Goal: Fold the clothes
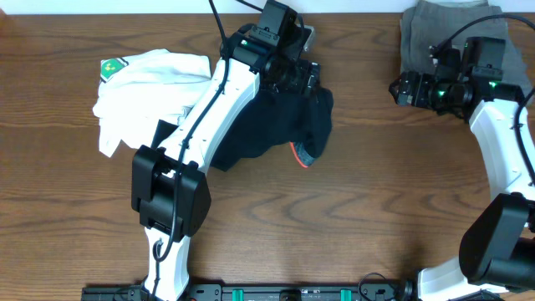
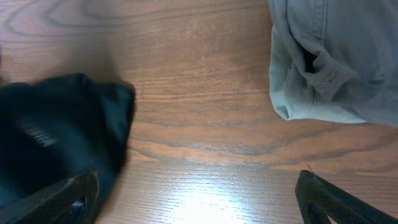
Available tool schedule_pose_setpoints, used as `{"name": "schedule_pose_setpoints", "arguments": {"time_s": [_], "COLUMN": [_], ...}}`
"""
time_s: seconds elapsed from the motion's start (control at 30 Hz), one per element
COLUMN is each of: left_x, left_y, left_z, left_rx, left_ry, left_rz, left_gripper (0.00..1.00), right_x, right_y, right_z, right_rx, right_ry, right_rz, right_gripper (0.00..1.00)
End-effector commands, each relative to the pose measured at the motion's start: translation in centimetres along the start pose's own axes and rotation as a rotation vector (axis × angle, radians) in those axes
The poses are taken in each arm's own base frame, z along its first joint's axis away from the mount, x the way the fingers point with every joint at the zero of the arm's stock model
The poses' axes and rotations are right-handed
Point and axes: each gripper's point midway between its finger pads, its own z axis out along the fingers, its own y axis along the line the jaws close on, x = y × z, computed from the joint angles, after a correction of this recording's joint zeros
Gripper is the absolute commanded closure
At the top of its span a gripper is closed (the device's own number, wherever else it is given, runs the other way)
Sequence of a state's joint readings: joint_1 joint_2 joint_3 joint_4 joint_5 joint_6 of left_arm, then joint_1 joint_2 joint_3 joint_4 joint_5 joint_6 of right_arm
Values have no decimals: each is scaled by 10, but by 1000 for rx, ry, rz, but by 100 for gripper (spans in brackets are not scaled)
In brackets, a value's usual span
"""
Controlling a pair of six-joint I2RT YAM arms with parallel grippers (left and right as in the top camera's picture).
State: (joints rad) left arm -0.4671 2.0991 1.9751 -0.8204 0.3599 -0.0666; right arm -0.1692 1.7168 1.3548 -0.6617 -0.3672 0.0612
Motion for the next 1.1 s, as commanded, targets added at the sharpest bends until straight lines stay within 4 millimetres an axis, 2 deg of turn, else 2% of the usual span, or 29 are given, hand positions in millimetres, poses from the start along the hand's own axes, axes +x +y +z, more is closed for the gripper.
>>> {"name": "schedule_pose_setpoints", "arguments": {"time_s": [0.0, 0.1, 0.17, 0.27, 0.33, 0.43, 0.57, 0.7, 0.83, 0.93, 1.07], "left_x": [-11, -12, -6, 19, 38, 57, 65, 73, 86, 94, 95], "left_y": [42, 85, 114, 156, 173, 193, 210, 221, 231, 251, 286], "left_z": [-16, -42, -54, -65, -66, -61, -53, -43, -25, -19, -29], "left_rx": [-188, -310, -342, -381, -383, -384, -407, -437, -452, -541, -721], "left_ry": [-43, -60, -43, 33, 92, 151, 168, 199, 259, 287, 241], "left_rz": [14, -44, -100, -198, -253, -285, -284, -290, -274, -271, -363], "left_gripper": [2, 2, 2, 2, 2, 2, 2, 1, 0, 7, 28], "right_x": [-9, -9, -9, -9, -10, -12, -12, -11, -11, -11, -11], "right_y": [8, 8, 8, 8, 10, 14, 20, 22, 22, 22, 20], "right_z": [-8, -8, -8, -8, -7, -6, -4, -4, -4, -4, -4], "right_rx": [-43, -43, -43, -44, -46, -51, -60, -62, -62, -60, -51], "right_ry": [-25, -25, -27, -28, -30, -38, -39, -36, -36, -34, -36], "right_rz": [7, 7, 6, 5, 1, -11, -25, -28, -28, -28, -39], "right_gripper": [1, 1, 1, 1, 1, 1, 1, 1, 1, 1, 1]}}
